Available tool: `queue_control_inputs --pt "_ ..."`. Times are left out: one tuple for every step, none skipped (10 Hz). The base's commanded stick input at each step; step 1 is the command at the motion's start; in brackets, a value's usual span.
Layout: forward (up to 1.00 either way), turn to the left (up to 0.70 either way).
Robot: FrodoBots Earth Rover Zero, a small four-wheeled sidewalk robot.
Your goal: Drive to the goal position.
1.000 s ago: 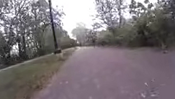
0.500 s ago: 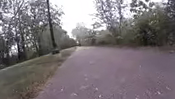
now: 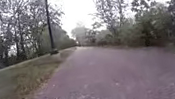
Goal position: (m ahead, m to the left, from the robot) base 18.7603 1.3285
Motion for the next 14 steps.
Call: queue_control_inputs --pt "0.7 0.35" --pt "0.7 0.35" --pt "0.7 0.35" --pt "0.7 0.35" --pt "0.7 0.35" --pt "0.7 0.35" --pt "0.7 0.34" --pt "0.7 0.18" --pt "0.7 0.02" --pt "0.7 0.0" --pt "0.7 0.0" --pt "0.7 0.0" --pt "0.7 0.0" --pt "0.7 0.0"
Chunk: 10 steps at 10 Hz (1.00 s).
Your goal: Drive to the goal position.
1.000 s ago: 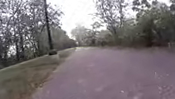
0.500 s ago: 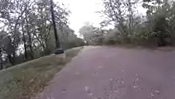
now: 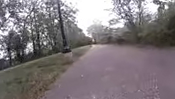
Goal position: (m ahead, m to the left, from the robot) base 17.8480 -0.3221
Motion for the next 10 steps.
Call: queue_control_inputs --pt "0.7 0.0" --pt "0.7 0.0" --pt "0.7 0.0" --pt "0.7 0.0" --pt "0.7 0.0" --pt "0.7 0.0" --pt "0.7 0.0" --pt "0.7 0.0" --pt "0.7 0.0" --pt "0.7 0.0"
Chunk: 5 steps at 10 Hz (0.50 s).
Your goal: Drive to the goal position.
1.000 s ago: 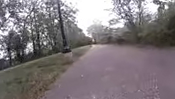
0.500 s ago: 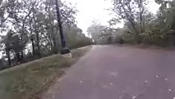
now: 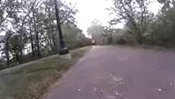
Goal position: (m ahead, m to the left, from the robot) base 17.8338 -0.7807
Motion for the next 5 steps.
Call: queue_control_inputs --pt "0.7 0.0" --pt "0.7 0.0" --pt "0.7 0.0" --pt "0.7 0.0" --pt "0.7 0.0"
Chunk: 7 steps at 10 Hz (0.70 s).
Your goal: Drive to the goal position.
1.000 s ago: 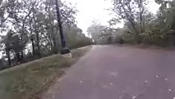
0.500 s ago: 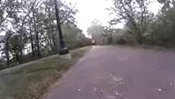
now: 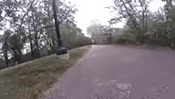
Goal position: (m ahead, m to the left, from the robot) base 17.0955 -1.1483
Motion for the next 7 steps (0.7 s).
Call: queue_control_inputs --pt "0.7 0.0" --pt "0.7 0.0" --pt "0.7 0.0" --pt "0.7 0.0" --pt "0.7 0.0" --pt "0.7 0.0" --pt "0.7 0.0"
